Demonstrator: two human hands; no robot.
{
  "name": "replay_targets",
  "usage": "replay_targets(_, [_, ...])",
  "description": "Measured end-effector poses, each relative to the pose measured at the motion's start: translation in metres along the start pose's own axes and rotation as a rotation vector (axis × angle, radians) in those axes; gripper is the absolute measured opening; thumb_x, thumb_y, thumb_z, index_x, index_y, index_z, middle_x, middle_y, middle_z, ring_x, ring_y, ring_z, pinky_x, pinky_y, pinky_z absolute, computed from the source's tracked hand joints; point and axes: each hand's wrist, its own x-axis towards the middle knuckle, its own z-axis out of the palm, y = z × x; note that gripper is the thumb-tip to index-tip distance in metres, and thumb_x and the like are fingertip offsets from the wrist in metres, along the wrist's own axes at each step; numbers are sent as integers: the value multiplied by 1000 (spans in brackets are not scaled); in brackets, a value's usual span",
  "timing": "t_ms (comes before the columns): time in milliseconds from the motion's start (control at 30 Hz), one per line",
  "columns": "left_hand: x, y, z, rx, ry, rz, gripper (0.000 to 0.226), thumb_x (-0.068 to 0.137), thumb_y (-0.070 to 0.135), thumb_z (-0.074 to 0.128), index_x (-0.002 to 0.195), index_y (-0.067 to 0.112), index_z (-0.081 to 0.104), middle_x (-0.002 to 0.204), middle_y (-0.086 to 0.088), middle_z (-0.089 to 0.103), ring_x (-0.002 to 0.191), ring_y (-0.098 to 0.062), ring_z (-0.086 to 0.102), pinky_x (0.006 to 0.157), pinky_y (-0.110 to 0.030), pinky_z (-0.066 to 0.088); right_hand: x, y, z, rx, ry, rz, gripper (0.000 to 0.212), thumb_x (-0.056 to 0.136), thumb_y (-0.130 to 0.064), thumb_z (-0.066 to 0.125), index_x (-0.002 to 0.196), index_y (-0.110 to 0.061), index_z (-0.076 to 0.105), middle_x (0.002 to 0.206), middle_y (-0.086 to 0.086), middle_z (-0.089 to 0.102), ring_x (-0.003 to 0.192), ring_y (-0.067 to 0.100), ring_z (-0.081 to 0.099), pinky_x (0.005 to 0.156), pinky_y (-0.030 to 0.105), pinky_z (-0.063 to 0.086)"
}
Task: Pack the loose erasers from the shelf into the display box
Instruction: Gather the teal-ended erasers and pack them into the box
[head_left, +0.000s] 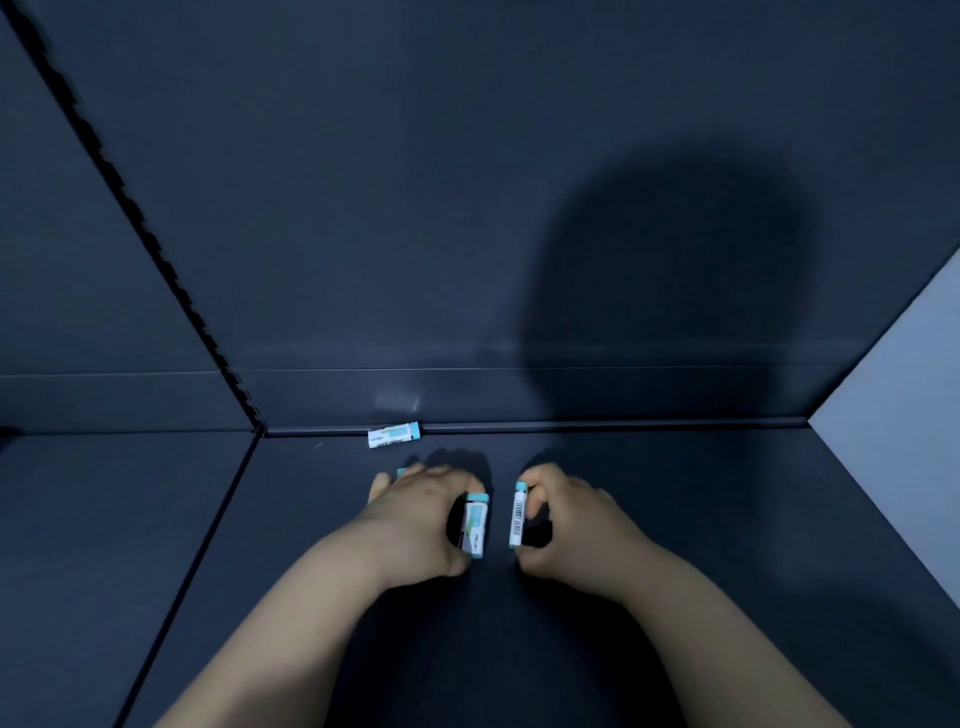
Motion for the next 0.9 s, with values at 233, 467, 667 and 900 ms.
replay_targets(233, [-12, 2, 0, 17, -19, -1, 52, 71, 36, 67, 117, 41, 44, 121, 21, 48, 118, -5, 35, 85, -26, 21, -18, 5, 2, -41, 25, -3, 55, 70, -49, 66, 119, -39, 43, 115, -16, 42, 109, 8, 34, 91, 25, 25])
replay_targets(467, [-15, 14, 7, 166, -102, 20, 78, 76, 44, 66, 142, 34, 25, 145, 13, 28, 133, -12, 21, 102, -31, 18, -25, 8, 0, -157, -66, 75, 88, 65, -58, 68, 138, -31, 27, 135, -5, 29, 124, 17, 26, 104, 31, 23])
replay_targets(667, [-20, 24, 10, 214, -53, 2, 73, 77, 45, 67, 140, 35, 31, 139, 12, 32, 130, -11, 24, 101, -29, 16, -27, 5, 4, -95, -25, 22, 70, 70, -51, 69, 130, -30, 42, 126, -6, 37, 119, 15, 33, 103, 29, 28])
replay_targets(900, [-41, 34, 20, 193, 95, -29, 72, 78, 49, 61, 140, 39, 25, 137, 15, 29, 128, -8, 24, 92, -25, 16, -43, 7, 6, -54, 23, -75, 65, 67, -48, 70, 125, -38, 43, 121, -12, 38, 115, 11, 35, 101, 28, 29])
